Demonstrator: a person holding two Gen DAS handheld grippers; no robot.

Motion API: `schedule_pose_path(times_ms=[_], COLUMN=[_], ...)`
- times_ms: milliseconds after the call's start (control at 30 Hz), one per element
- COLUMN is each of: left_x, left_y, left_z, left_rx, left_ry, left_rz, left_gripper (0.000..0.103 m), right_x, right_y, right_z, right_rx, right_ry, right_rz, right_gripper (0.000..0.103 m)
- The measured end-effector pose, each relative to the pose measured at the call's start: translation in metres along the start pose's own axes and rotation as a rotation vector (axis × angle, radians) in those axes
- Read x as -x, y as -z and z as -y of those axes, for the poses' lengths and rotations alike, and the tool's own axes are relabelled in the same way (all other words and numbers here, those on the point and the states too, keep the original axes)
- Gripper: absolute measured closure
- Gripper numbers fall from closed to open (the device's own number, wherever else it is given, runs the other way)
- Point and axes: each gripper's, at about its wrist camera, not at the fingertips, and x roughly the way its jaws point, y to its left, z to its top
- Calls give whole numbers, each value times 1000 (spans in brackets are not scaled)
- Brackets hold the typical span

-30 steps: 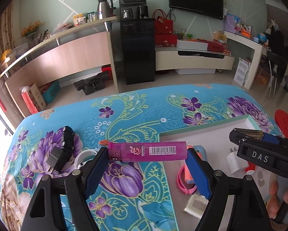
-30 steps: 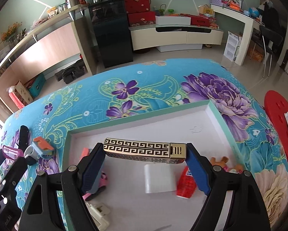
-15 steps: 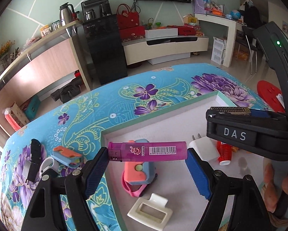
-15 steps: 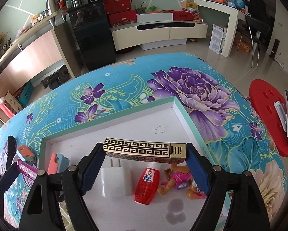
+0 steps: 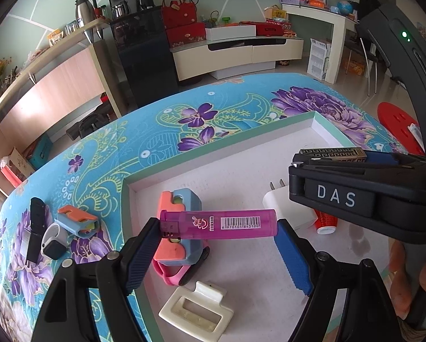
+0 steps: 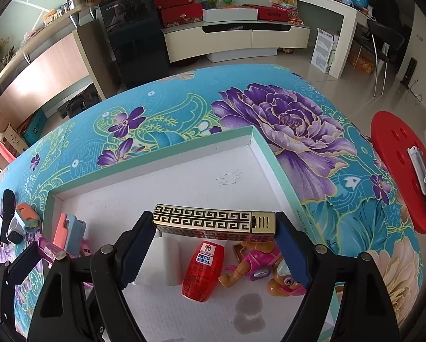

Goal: Organize rigid objects
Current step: 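Carry the gold bar and pink lighter into the white tray and open both tools, then withdraw both open tools from the tray back over the pile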

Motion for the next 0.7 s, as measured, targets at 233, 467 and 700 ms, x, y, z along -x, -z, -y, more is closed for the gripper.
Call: schedule_pose_path(times_ms=[233, 467, 700], left_x=[-8, -8, 0], left_y=[3, 2, 0], left_z=[3, -2, -7], left_rx=[-10, 12, 22], left_ry=[-3, -3, 11], left_rz=[-39, -51, -40], left_gripper=[20, 11, 11], right_x=[-6, -6, 1], right_y=[2, 2, 1], right_z=[-3, -8, -14], right_rx=[21, 38, 53], right_ry=[9, 3, -6], right_rz=[-27, -37, -22], right_gripper=[19, 19, 17])
